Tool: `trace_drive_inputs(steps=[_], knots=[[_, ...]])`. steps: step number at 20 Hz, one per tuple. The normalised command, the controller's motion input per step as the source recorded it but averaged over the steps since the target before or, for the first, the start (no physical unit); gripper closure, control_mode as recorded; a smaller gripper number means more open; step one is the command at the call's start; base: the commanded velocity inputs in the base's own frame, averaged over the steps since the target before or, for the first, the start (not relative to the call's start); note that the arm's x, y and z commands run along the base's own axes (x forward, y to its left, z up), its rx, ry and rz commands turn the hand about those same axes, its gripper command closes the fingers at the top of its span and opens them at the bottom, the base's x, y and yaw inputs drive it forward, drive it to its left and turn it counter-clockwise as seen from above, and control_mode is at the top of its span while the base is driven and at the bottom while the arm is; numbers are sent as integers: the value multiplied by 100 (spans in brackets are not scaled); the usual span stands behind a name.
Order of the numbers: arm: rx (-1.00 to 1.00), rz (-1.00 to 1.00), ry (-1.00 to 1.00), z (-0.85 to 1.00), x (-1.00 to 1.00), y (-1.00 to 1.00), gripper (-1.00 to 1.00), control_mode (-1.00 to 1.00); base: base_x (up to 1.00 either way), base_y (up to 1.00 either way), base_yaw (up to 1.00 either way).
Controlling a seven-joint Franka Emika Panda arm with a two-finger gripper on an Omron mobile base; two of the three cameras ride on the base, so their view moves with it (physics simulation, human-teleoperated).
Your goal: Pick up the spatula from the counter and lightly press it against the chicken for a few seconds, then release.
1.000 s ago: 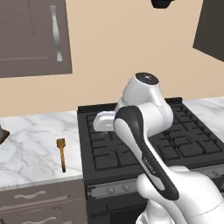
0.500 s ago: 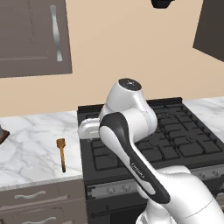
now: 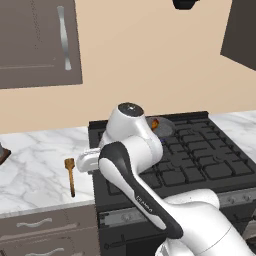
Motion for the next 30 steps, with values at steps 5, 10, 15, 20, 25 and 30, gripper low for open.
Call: trace_drive_inputs(steps=[5, 10, 15, 20, 25, 30], knots=[[-5, 2, 0, -28, 0, 15, -100, -100, 0, 0, 0], [-2, 0, 0, -12, 3, 1, -100, -100, 0, 0, 0], [0, -2, 0, -9, 13, 1, -100, -100, 0, 0, 0], [0, -10, -1, -5, 12, 15, -100, -100, 0, 0, 0], [3, -11, 0, -14, 6, 30, -100, -100, 0, 0, 0], [5, -8, 1, -28, 18, 10, -100, -100, 0, 0, 0]])
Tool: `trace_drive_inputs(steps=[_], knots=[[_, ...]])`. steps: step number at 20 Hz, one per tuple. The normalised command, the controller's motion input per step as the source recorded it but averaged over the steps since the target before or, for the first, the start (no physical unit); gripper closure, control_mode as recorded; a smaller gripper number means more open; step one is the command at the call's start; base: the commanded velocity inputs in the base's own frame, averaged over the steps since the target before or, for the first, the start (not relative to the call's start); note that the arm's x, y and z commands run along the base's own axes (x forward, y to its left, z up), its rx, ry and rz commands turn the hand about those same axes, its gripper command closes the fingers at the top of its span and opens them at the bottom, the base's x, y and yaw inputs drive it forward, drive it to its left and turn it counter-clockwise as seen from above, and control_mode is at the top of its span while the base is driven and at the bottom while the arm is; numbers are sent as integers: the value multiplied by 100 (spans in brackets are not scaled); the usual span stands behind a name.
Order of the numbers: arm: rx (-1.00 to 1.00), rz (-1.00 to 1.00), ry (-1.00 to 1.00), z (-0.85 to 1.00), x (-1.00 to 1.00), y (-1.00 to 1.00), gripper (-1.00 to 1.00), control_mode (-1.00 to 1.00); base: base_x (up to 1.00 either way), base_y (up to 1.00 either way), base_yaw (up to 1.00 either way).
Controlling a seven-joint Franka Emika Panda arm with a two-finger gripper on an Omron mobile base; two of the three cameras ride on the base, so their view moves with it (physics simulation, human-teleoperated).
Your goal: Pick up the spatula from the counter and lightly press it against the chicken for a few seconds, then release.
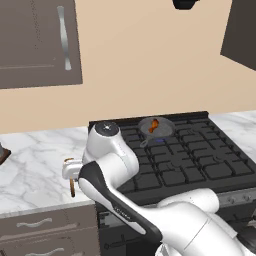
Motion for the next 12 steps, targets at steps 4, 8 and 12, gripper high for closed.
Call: trace_drive_inputs(steps=[4, 8, 12], knots=[[2, -7, 4, -35, 37, 6, -100, -100, 0, 0, 0], [0, -7, 4, -28, 33, 7, -100, -100, 0, 0, 0], [0, -5, 4, -18, 30, 14, -100, -100, 0, 0, 0]])
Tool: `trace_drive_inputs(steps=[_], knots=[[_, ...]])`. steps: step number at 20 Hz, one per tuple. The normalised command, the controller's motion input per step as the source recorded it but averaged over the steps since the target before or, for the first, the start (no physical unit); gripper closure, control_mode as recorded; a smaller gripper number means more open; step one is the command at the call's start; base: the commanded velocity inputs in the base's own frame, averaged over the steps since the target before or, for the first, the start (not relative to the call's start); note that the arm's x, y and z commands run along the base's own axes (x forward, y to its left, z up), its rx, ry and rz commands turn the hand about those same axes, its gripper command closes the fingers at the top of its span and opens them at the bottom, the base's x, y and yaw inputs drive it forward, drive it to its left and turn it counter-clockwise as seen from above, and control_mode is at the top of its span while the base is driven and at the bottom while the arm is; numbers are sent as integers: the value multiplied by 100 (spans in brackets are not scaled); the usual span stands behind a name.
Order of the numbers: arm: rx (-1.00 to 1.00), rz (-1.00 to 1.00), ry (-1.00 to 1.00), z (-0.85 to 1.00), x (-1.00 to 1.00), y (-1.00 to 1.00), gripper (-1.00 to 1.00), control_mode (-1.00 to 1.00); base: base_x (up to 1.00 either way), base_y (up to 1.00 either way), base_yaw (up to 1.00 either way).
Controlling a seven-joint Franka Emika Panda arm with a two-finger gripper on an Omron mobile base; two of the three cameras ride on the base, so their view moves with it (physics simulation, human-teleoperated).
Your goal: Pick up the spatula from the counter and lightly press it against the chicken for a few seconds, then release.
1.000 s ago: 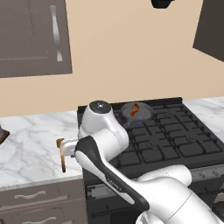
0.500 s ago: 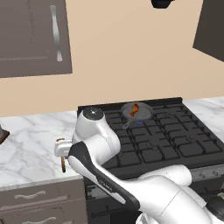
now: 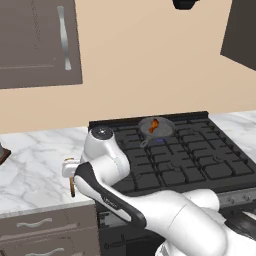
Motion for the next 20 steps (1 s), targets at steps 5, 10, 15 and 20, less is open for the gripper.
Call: trace_drive_inputs(steps=[5, 10, 15, 20], knots=[[0, -3, 5, -8, 26, 19, -100, -100, 0, 0, 0], [0, -3, 9, -15, 24, 13, -100, -100, 0, 0, 0], [-2, -2, 8, -26, 17, 5, -100, -100, 0, 0, 0], [-3, -1, 5, -26, 20, 13, -100, -100, 0, 0, 0]])
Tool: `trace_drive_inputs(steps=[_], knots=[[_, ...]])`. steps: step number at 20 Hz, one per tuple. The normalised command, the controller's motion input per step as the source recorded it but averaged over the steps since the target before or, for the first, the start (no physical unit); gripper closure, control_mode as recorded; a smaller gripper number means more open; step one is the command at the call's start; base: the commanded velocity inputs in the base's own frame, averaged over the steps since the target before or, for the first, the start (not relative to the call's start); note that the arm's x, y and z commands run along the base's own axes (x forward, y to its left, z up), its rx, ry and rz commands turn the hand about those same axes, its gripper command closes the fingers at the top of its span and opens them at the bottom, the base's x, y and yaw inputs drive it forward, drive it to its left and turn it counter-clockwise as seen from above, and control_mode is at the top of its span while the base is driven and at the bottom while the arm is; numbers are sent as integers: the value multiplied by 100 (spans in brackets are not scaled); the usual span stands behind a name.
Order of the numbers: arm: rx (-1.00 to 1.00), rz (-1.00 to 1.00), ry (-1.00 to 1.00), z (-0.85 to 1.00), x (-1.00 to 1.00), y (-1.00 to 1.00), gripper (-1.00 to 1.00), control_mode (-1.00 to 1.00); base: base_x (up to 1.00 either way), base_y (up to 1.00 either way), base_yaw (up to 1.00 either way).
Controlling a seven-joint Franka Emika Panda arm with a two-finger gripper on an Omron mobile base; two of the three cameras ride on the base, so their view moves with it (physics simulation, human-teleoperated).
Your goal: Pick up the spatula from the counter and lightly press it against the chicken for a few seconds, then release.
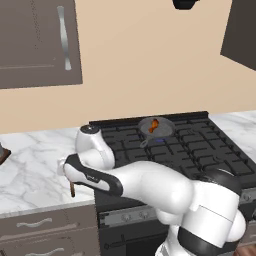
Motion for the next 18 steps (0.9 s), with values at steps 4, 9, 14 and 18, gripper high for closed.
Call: trace_drive_inputs(steps=[4, 9, 14, 18], knots=[[-3, 0, 2, -24, 22, 21, -100, -100, 0, 0, 0], [-3, 0, 0, -19, 18, 22, -100, -100, 0, 0, 0], [-2, 0, 0, -24, 13, 13, -100, -100, 0, 0, 0], [-2, 0, 0, -27, 12, 10, -100, -100, 0, 0, 0]])
